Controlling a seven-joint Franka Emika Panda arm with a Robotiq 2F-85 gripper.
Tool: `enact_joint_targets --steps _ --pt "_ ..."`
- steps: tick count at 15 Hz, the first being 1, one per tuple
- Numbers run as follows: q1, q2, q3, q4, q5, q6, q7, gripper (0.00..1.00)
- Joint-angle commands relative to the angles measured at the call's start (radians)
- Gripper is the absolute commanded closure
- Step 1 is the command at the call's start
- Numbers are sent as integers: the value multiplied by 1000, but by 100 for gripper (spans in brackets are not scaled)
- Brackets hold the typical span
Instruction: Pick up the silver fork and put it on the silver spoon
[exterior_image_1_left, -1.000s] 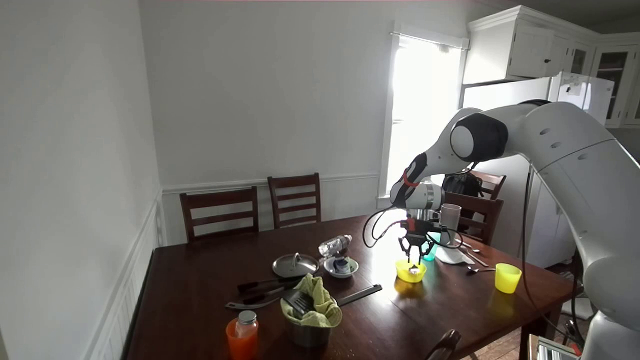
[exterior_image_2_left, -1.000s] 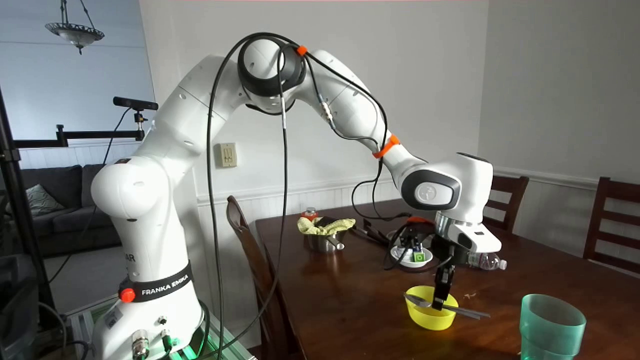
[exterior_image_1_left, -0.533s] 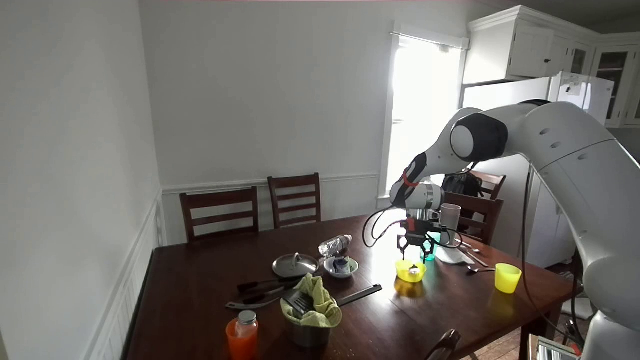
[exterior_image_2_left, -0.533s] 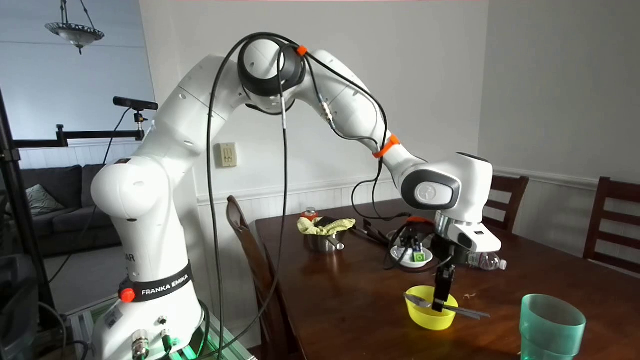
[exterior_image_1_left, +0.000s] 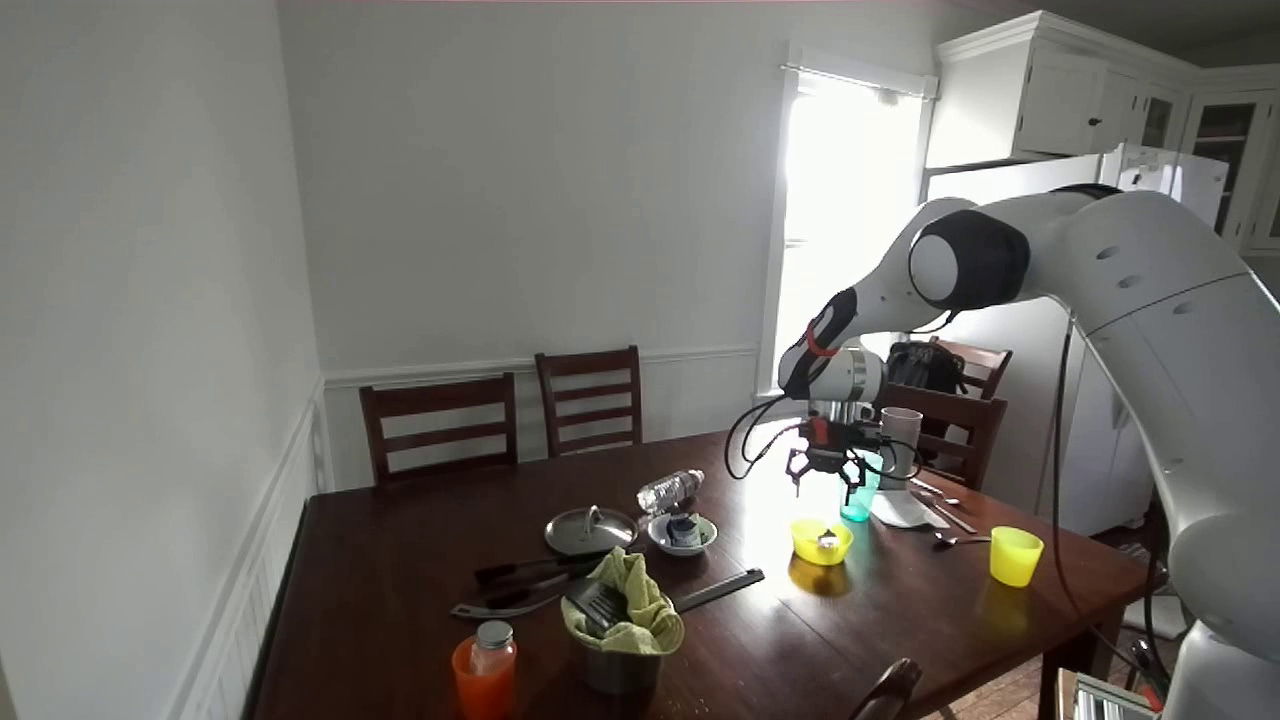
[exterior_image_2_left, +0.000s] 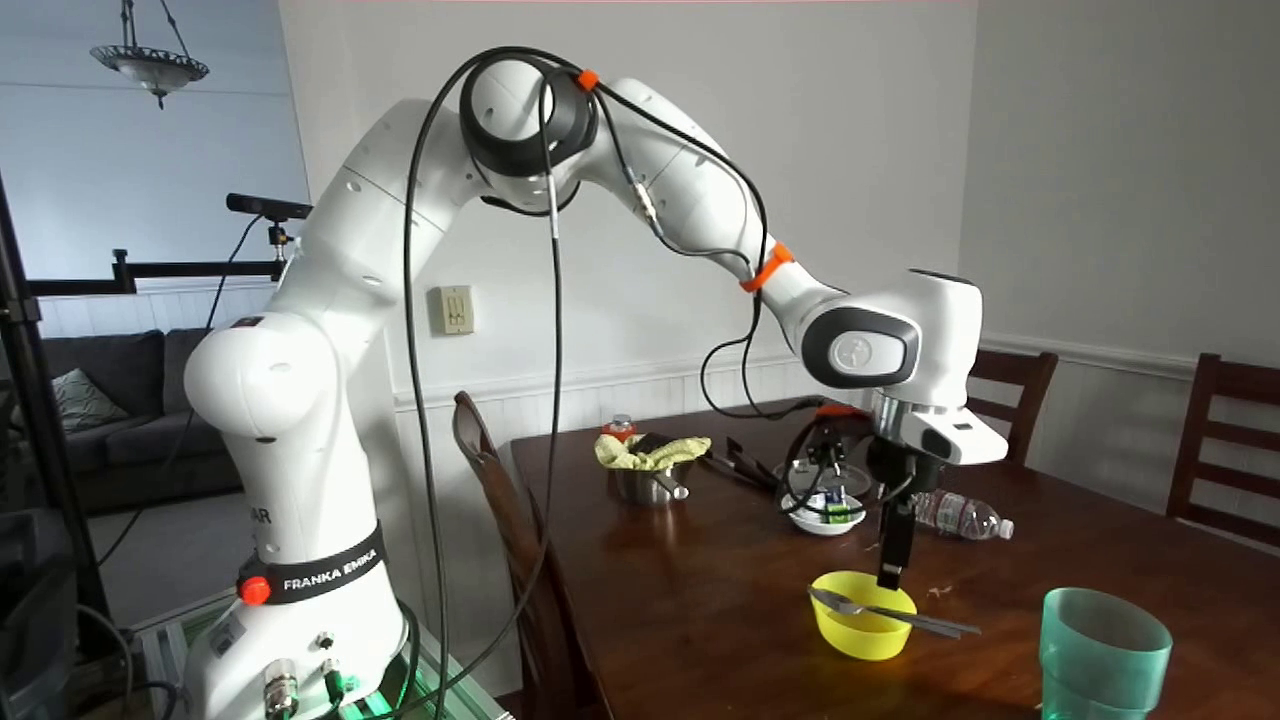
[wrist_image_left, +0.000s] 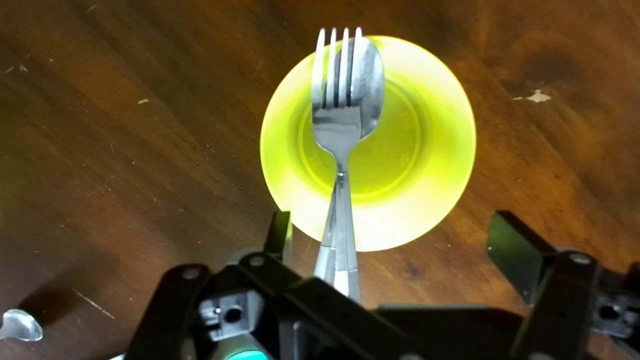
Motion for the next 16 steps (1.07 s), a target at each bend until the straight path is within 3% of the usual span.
enact_joint_targets --steps 1,11,12,16 --pt "27 -88 -23 -51 -39 -6 1 0" --pt "60 -185 -52 -65 -154 -25 4 0" --pt "44 -142 -37 -22 -126 -20 1 0" --pt "46 -150 -38 -25 -133 -20 1 0"
